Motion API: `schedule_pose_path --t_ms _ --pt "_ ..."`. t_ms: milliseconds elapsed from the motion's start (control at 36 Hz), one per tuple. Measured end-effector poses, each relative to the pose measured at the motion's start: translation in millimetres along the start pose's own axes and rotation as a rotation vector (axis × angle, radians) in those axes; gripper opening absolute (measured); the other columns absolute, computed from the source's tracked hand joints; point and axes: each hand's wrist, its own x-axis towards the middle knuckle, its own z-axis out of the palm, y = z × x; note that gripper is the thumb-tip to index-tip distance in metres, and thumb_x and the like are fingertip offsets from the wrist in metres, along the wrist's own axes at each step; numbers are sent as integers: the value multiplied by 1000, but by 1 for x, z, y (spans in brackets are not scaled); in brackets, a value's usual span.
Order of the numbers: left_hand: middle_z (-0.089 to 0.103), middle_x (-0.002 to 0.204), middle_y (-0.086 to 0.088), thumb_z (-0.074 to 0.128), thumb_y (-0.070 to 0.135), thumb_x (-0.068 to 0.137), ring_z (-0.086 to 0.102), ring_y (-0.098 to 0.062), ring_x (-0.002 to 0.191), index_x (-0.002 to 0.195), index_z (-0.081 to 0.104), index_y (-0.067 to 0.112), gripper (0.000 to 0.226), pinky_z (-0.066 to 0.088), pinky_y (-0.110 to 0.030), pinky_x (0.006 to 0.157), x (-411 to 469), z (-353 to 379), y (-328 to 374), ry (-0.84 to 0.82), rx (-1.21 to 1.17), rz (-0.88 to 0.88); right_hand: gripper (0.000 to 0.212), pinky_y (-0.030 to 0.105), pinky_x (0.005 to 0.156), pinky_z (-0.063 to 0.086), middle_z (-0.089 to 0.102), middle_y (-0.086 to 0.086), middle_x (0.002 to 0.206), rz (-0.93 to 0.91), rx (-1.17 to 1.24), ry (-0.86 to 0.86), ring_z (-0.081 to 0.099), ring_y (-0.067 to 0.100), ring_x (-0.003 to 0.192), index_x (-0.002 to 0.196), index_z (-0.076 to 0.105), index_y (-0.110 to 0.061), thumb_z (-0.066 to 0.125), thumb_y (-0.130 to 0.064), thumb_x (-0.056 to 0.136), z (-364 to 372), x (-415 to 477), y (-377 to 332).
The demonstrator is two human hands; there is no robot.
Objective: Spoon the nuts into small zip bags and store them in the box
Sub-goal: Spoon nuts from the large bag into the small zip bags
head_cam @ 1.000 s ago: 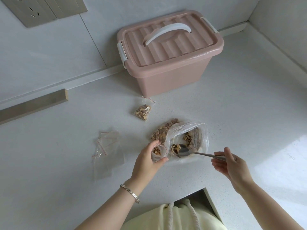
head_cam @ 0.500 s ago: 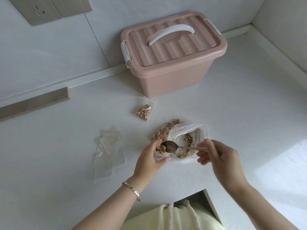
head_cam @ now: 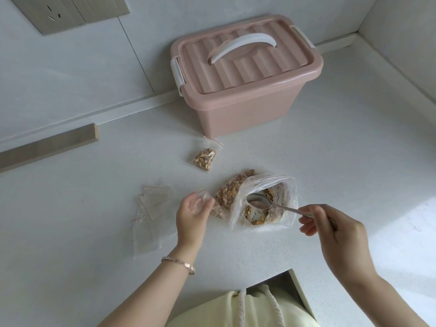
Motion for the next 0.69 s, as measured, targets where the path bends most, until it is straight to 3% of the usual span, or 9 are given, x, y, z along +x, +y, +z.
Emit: schedule_pose_path --t_ms 83,194,278,389,528,611,694 --pt "64 103 8 74 18 76 60 -11 103 106 58 19 34 45 -8 80 2 -2 2 -74 113 91 43 7 58 46 66 -14 82 22 6 -6 63 4 61 82 58 -39 30 -72 83 -1 1 0" --pt "64 107 0 73 26 76 58 -14 105 114 58 12 43 44 -22 88 11 -5 9 16 226 113 45 6 57 46 67 -10 76 41 25 -9 63 4 60 81 59 -37 31 -72 82 1 2 2" --pt "64 112 -6 72 28 79 57 -17 104 118 57 7 47 38 -20 83 26 -4 21 94 358 162 44 8 57 47 66 -8 64 75 33 0 63 5 59 81 60 -37 33 -72 81 1 4 4" --pt "64 113 -8 69 30 80 58 -24 106 116 57 7 44 38 -23 78 60 3 40 154 491 164 46 9 55 47 68 -14 74 147 49 10 63 7 56 77 62 -32 36 -70 79 1 5 5" --pt "61 119 -9 72 32 77 55 -25 112 123 50 9 56 42 -30 87 101 13 47 69 549 133 25 13 54 49 68 -12 67 213 -11 -10 62 7 54 72 62 -28 45 -29 89 1 7 15" --pt "46 136 -9 77 31 72 45 -22 123 136 35 10 79 36 -27 96 111 17 47 -8 502 130 25 13 52 48 67 -7 61 227 -32 -22 61 7 52 71 63 -27 48 -21 91 3 5 20" --pt "43 136 -7 74 35 75 49 -22 118 136 37 10 75 41 -32 96 105 10 46 34 496 181 24 16 53 49 67 -9 64 233 -50 -38 61 9 52 69 64 -25 53 -17 90 3 3 21"
